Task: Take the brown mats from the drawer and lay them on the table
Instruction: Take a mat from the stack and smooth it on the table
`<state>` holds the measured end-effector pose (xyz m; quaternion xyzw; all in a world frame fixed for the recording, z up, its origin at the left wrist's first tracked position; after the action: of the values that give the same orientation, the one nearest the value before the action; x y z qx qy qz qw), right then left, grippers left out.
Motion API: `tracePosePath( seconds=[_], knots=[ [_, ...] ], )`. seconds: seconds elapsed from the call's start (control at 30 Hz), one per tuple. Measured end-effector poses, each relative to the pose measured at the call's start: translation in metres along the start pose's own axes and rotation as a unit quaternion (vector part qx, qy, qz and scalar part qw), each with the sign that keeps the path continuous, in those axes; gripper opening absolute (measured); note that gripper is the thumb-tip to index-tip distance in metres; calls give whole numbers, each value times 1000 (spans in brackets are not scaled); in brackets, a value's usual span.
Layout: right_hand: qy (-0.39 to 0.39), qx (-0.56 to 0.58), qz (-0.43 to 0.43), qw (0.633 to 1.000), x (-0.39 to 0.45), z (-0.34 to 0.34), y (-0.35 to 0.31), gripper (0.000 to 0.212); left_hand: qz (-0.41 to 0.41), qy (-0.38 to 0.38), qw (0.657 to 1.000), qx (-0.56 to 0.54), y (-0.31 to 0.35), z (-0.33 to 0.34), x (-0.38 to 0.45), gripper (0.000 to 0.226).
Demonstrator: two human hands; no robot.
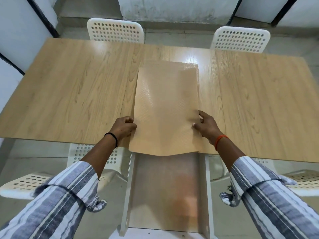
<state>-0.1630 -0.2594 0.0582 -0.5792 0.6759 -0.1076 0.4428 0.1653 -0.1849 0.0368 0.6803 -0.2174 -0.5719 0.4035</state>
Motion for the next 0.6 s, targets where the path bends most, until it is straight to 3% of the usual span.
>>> tracePosePath(
  seconds=[0.07,0.2,0.27,0.4,0.6],
  knots=[
    [9,15,-11,1000,-3,0,-2,59,9,14,1000,-17,2,-2,3,5],
    [30,22,-41,998,-12,-5,-2,55,18,26,998,-56,13,7,4,23],
    [59,12,-45,997,-16,-15,1,54,37,16,998,-50,20,15,3,8],
    [111,26,-74,991,-38,-43,1,49,52,-45,996,-61,31,39,-2,34],
    [166,63,-98,979,-75,-91,27,30,90,-65,992,-59,45,87,-21,10]
  ],
)
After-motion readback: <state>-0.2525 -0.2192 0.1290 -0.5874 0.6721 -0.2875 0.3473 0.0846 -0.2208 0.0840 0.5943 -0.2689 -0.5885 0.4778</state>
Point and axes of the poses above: each hand's wrist, its own x-axis towards the middle knuckle, its own z-axis out of the palm, y = z × x, the point moved 10 cm from there along x, towards the middle knuckle, and after that the axes turned 15 degrees about -x, right-handed, at the moved point
